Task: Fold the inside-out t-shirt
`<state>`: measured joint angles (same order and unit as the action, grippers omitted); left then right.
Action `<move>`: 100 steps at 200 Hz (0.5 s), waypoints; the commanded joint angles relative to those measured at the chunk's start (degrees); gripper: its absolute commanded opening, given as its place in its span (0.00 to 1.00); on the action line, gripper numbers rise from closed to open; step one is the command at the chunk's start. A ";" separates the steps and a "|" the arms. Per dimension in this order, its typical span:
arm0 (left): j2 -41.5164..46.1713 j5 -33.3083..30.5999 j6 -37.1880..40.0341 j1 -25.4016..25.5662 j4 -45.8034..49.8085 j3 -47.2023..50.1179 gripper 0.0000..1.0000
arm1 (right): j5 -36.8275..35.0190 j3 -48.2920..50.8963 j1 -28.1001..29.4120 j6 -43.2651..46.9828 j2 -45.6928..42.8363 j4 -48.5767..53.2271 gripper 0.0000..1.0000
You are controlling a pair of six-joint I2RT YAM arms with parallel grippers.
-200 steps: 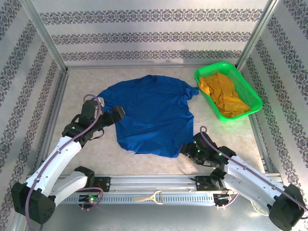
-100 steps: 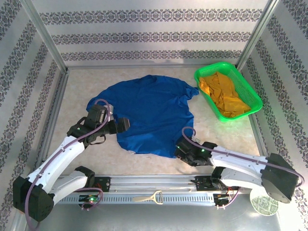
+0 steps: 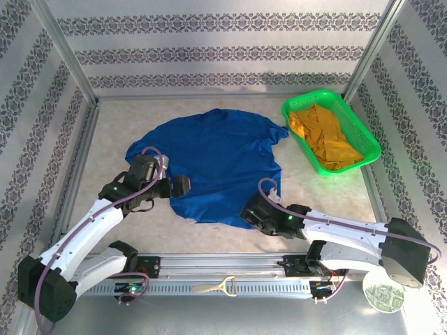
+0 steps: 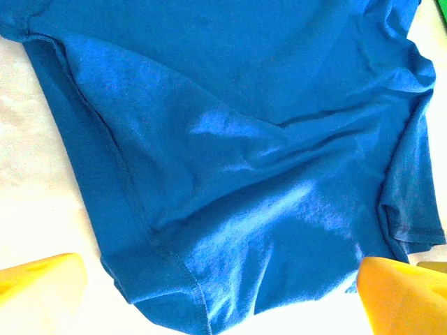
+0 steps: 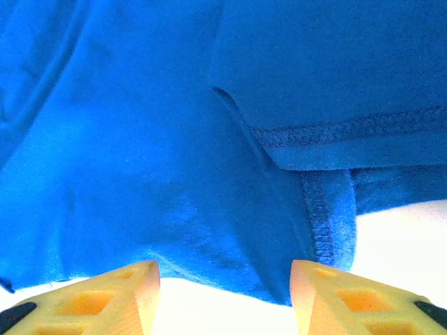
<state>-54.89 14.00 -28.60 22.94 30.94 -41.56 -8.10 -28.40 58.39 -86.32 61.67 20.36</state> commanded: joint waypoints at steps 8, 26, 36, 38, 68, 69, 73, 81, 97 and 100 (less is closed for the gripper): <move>0.89 1.13 1.86 1.04 1.56 0.15 0.99 | -2.17 -0.92 0.74 -1.98 1.44 -0.01 0.56; 0.84 1.19 2.10 1.01 1.83 -0.28 0.99 | -2.66 -1.82 1.59 -3.10 2.48 3.09 0.62; 0.79 1.14 2.23 1.03 2.00 -0.59 0.99 | -3.00 -2.00 2.14 -3.88 2.81 4.37 0.63; 0.76 1.10 2.19 0.98 2.01 -0.64 0.99 | -3.05 -2.00 2.16 -4.10 2.83 4.65 0.64; 0.56 1.31 2.07 1.01 2.28 -1.32 0.99 | -3.95 -1.83 2.96 -5.52 3.21 6.33 0.65; 0.57 1.30 2.07 0.99 2.28 -1.37 1.00 | -3.94 -1.83 2.91 -5.52 3.26 6.29 0.65; 0.53 1.37 2.08 0.98 2.24 -1.38 0.99 | -3.94 -1.88 2.95 -5.50 3.43 6.22 0.65; 0.53 1.31 2.08 1.03 2.35 -1.57 0.99 | -3.86 -2.05 2.88 -5.37 3.84 6.22 0.65; 0.36 1.30 2.08 1.04 2.37 -1.72 0.99 | -3.43 -1.97 2.90 -5.50 4.65 5.29 0.65; 0.38 1.32 2.14 1.00 2.33 -1.76 0.99 | -3.42 -1.86 2.89 -5.52 4.87 4.87 0.65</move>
<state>-54.89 14.81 -28.21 23.20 31.35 -41.58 -10.07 -29.17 60.90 -90.37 65.23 24.32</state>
